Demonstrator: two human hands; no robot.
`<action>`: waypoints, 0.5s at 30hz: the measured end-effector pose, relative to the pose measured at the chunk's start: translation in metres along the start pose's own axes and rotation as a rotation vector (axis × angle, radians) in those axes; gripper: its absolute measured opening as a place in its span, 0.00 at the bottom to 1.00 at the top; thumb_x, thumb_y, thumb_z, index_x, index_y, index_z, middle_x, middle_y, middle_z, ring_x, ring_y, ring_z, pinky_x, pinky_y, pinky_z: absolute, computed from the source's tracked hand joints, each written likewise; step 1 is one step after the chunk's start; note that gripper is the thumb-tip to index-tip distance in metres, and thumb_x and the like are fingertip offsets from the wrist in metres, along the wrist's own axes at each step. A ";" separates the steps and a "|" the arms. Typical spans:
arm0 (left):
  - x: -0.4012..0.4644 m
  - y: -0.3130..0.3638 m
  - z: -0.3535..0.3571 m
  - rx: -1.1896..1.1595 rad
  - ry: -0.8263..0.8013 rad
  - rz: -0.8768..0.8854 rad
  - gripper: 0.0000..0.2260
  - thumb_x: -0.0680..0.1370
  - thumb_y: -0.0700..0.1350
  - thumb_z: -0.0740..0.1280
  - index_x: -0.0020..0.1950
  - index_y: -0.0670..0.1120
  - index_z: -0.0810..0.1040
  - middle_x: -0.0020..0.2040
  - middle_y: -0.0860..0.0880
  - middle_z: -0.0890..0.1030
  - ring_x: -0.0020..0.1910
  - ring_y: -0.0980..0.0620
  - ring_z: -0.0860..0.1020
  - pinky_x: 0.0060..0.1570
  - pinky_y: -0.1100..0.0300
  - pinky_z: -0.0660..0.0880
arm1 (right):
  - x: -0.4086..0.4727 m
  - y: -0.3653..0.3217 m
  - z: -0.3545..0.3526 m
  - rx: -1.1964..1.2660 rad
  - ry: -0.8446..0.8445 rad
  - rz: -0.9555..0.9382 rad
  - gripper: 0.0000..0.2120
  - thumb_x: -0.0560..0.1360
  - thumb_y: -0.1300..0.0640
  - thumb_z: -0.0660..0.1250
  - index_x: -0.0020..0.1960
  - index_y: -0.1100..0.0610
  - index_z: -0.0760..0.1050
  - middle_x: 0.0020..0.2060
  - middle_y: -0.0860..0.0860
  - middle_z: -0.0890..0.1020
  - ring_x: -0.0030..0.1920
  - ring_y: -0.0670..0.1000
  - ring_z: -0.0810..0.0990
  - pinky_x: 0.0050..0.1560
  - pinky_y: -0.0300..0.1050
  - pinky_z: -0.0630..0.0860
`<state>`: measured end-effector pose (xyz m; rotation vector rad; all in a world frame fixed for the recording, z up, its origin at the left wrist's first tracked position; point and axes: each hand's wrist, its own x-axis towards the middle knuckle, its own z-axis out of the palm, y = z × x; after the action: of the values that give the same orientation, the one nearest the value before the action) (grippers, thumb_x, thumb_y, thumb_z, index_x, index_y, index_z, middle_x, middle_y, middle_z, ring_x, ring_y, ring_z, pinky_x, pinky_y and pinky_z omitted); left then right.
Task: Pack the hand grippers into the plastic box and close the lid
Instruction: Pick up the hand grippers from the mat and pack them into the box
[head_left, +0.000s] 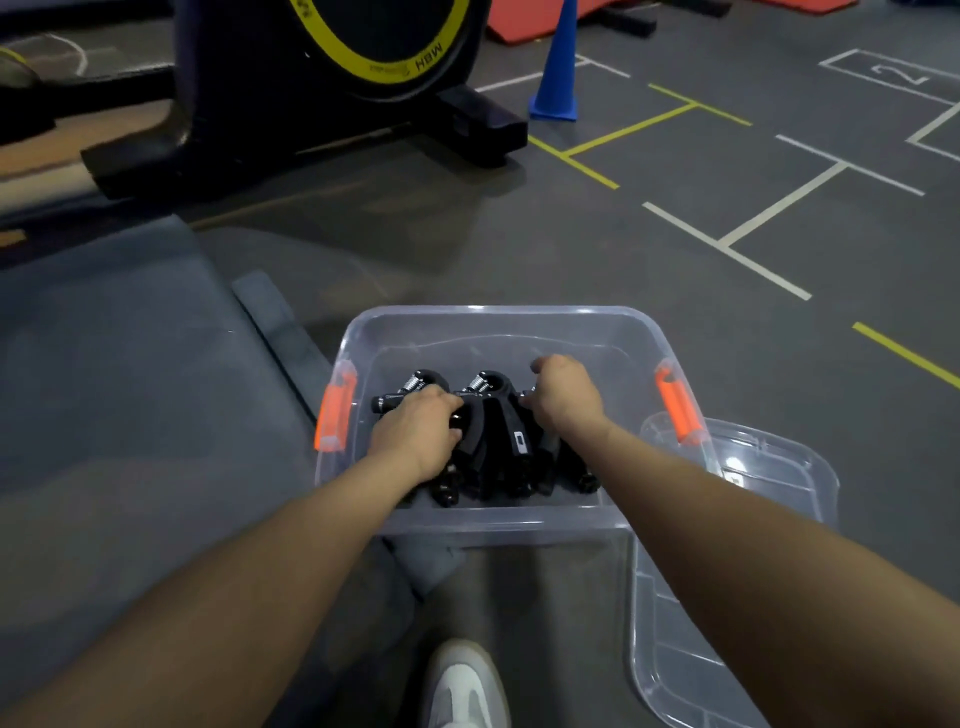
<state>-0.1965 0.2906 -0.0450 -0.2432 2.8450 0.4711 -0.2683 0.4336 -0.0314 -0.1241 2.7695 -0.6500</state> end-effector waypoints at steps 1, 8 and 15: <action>-0.007 -0.005 -0.012 0.001 0.038 -0.009 0.19 0.78 0.46 0.63 0.69 0.49 0.69 0.68 0.48 0.70 0.68 0.46 0.69 0.65 0.50 0.69 | -0.005 -0.017 -0.002 0.022 -0.008 -0.031 0.15 0.75 0.63 0.66 0.61 0.62 0.74 0.61 0.59 0.77 0.62 0.60 0.76 0.57 0.49 0.74; -0.090 -0.097 -0.101 -0.061 0.219 -0.228 0.18 0.77 0.46 0.63 0.67 0.47 0.71 0.66 0.44 0.71 0.64 0.43 0.73 0.64 0.49 0.71 | -0.061 -0.158 0.003 0.130 -0.089 -0.298 0.21 0.74 0.57 0.70 0.64 0.65 0.72 0.62 0.60 0.77 0.64 0.58 0.75 0.62 0.47 0.72; -0.208 -0.221 -0.156 -0.093 0.358 -0.504 0.19 0.78 0.49 0.63 0.68 0.49 0.69 0.68 0.47 0.69 0.65 0.44 0.73 0.63 0.50 0.71 | -0.137 -0.295 0.043 0.154 -0.229 -0.473 0.21 0.73 0.54 0.71 0.62 0.63 0.74 0.61 0.60 0.78 0.63 0.59 0.75 0.64 0.47 0.72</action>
<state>0.0137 0.0571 0.0890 -1.1290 2.9301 0.4869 -0.1198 0.1722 0.0999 -0.7844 2.4662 -0.8948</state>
